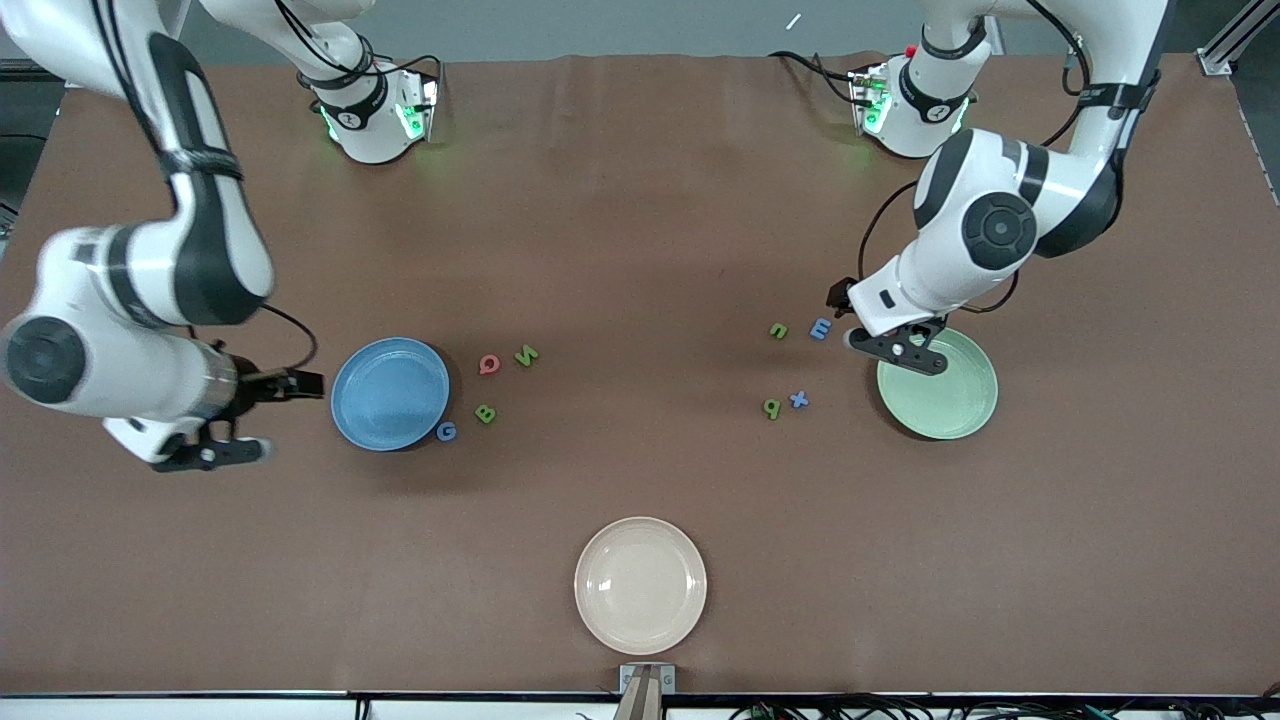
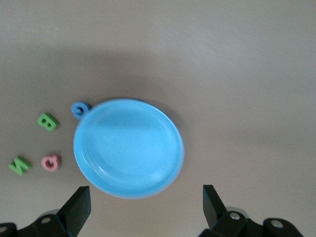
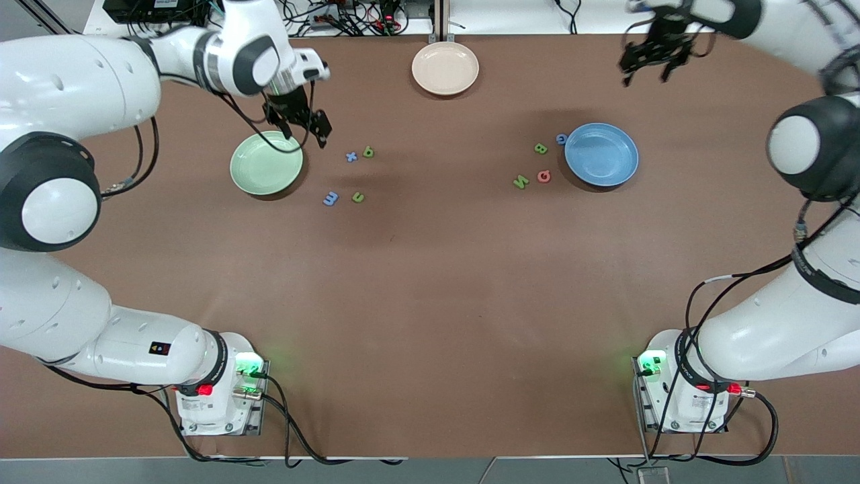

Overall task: Sort uppercase to blue plate, lowercase to green plate
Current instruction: 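Reach the right gripper to the blue G while the left gripper reaches the blue m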

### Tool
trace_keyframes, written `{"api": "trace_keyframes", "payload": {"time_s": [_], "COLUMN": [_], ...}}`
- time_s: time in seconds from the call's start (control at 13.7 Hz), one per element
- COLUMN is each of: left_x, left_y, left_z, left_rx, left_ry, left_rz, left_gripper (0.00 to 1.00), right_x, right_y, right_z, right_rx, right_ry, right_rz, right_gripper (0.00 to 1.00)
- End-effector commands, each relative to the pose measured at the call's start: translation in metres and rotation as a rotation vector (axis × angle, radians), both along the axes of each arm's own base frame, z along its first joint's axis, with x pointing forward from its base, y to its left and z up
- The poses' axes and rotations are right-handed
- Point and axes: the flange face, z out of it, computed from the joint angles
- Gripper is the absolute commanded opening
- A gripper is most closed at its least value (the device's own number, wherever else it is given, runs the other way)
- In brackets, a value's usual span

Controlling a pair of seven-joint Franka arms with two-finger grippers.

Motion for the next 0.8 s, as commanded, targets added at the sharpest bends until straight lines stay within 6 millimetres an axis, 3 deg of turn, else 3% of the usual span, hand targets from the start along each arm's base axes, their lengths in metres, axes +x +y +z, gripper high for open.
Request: {"api": "trace_keyframes", "payload": {"time_s": [0.0, 0.22, 0.37, 0.51, 0.73], "left_x": [-0.022, -0.030, -0.035, -0.041, -0.052], "left_y": [-0.010, -0.020, -0.023, -0.021, -0.017], "left_z": [-0.027, -0.041, -0.058, -0.076, -0.105], "left_rx": [0.024, 0.014, 0.000, -0.021, -0.039], "left_ry": [-0.043, -0.061, -0.078, -0.108, -0.123], "left_rz": [-0.090, -0.116, -0.112, -0.110, -0.110], "left_gripper": [1.00, 1.00, 1.00, 1.00, 0.99], "right_x": [0.009, 0.013, 0.018, 0.017, 0.013], "right_y": [0.032, 0.063, 0.073, 0.093, 0.098], "right_z": [-0.021, -0.049, -0.074, -0.087, -0.110], "right_rx": [0.001, 0.042, 0.055, 0.059, 0.052], "right_ry": [-0.026, -0.061, -0.084, -0.114, -0.084], "right_rz": [0.023, 0.041, 0.054, 0.082, 0.090], "right_gripper": [1.00, 1.00, 1.00, 1.00, 1.00]}}
